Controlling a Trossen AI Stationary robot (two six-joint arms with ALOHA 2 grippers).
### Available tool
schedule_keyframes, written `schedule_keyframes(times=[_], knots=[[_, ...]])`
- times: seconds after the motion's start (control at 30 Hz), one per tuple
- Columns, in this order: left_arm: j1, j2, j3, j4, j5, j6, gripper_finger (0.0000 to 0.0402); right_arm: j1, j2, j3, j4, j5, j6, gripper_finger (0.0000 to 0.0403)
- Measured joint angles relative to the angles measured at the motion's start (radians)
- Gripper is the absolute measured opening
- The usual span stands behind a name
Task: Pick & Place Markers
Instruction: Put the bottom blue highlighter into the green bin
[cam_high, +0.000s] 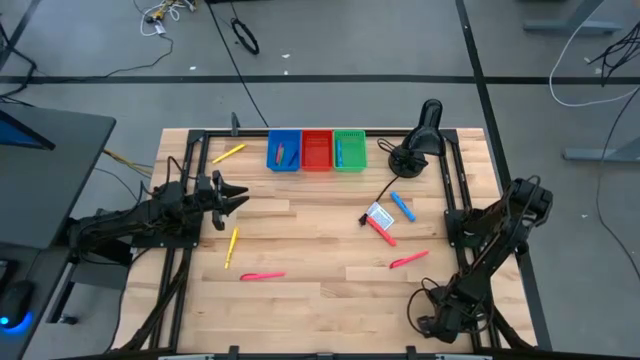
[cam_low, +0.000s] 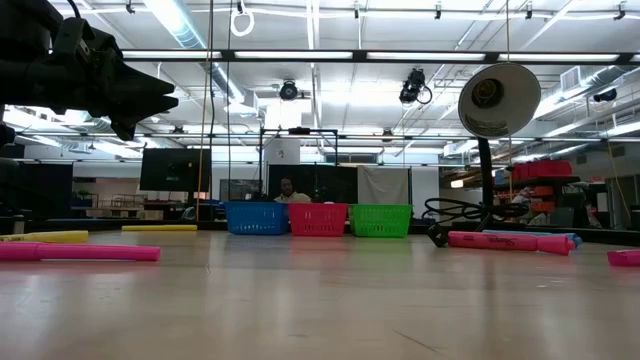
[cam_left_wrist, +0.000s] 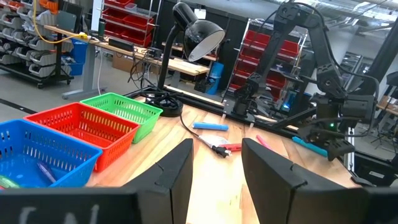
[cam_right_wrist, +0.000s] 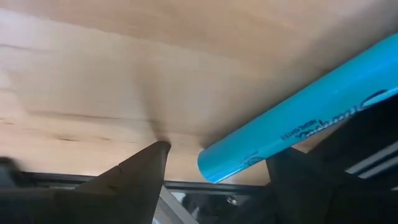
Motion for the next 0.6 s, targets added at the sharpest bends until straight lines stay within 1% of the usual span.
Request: schedule_keyframes(times=[0.27, 0.47, 0.6], knots=[[0.0, 0.0, 0.0, 0.0, 0.0, 0.0, 0.0142, -0.018, -0.039, -0.004, -0.037, 0.065, 0.015, 0.0279], [0.0, 0.0, 0.0, 0.0, 0.0, 0.0, 0.0142, -0.036, -0.059, -0.005, -0.039, 0.047, 0.017, 0.0279], [0.0, 0.0, 0.0, 0.0, 0.0, 0.0, 0.0142, -0.059, -0.094, -0.007, -0.086, 0.049, 0.023, 0.0279]])
